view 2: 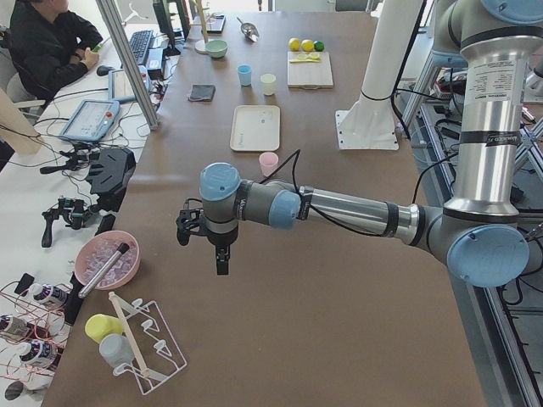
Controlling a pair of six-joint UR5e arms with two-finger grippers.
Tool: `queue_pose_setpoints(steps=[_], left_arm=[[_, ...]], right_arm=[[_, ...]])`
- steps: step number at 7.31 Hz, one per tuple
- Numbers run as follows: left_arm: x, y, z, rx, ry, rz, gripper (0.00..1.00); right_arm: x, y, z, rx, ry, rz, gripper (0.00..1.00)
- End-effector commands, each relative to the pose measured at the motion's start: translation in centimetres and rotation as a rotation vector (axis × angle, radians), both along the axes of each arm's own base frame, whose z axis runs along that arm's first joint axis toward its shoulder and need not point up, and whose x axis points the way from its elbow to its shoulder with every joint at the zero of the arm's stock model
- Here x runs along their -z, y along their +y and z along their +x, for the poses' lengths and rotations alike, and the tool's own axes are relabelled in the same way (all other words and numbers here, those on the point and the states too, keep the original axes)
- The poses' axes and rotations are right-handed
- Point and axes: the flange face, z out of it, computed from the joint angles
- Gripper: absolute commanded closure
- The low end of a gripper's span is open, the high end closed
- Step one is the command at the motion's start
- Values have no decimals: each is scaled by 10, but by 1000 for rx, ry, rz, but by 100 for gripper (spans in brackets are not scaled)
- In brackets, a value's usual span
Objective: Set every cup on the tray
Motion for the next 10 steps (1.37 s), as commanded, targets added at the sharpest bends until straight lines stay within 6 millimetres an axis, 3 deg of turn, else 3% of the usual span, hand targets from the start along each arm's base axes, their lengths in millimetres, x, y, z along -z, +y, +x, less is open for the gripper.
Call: queue_pose_setpoints(steps=[1,8,10], left_arm=[[0,0,0,0,0,0,2],[3,-2,1,-3,6,5,2],[17,-7,3,-5,10,41,2]], right_arm=[[2,0,0,0,0,4,0],[17,-7,-3,5,-3,34,0],[47,-14,-20,26,-9,84,0]])
